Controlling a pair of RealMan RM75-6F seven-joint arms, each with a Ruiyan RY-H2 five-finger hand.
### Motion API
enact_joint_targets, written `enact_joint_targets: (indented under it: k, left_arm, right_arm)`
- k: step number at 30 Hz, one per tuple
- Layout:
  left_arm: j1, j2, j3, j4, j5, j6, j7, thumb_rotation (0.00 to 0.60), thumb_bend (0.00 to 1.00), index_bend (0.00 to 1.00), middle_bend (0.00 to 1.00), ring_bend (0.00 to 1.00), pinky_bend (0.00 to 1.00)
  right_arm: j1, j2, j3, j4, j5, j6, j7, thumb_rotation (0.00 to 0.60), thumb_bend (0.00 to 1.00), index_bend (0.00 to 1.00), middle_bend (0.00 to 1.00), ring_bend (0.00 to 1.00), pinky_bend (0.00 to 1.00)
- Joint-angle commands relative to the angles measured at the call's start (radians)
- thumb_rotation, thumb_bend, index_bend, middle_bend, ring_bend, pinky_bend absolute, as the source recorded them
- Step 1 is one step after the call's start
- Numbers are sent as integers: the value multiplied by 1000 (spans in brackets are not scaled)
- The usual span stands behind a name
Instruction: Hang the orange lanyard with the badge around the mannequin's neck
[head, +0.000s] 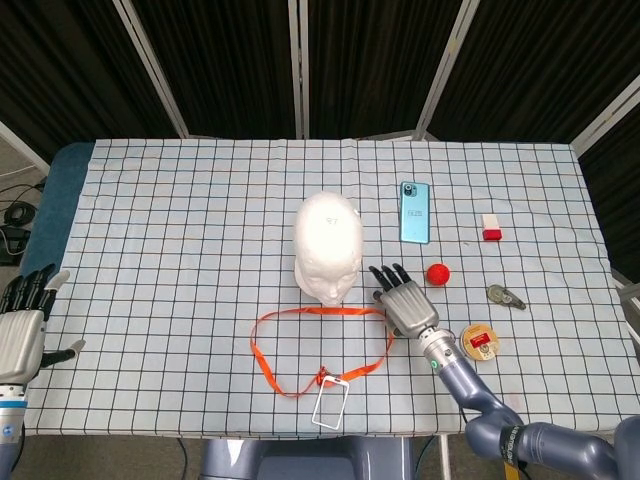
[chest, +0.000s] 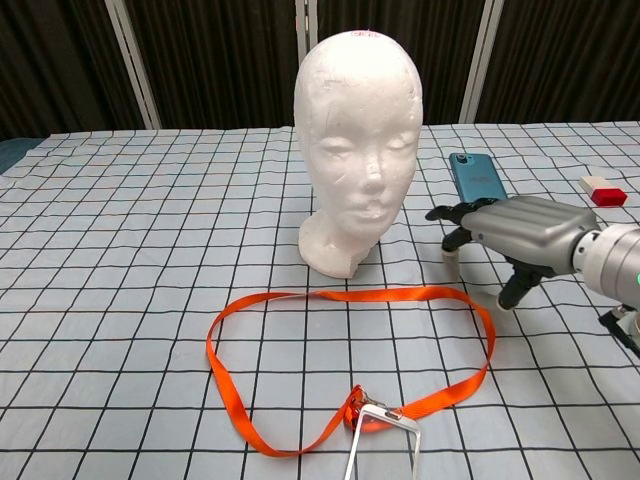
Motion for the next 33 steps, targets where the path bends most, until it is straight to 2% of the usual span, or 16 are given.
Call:
enact_joint_targets:
  k: [1,16,27,33]
  left_arm:
    - [-1,-1,1,1,-2,-2,0,600,0,0,0,0,0]
    - [-1,1,0,2,-8,2,-8,600,0,0,0,0,0]
    - [-3,1,3,3,-4,0,-11,600,0,0,0,0,0]
    - [-7,-4,3,14,-6,-6,-11,600,0,0,0,0,0]
  right_arm:
    - [9,-12,-4,15,8,0,-10,600,296,463,0,0,0]
    - [39,-57,-24,62,54,8,-47,600,321,517,0,0,0]
    - [49,-61,-37,48,80,13,-61,600,410,630,0,0,0]
    - [44,-56,-46,42,44,34,-24,600,448,681,0,0,0]
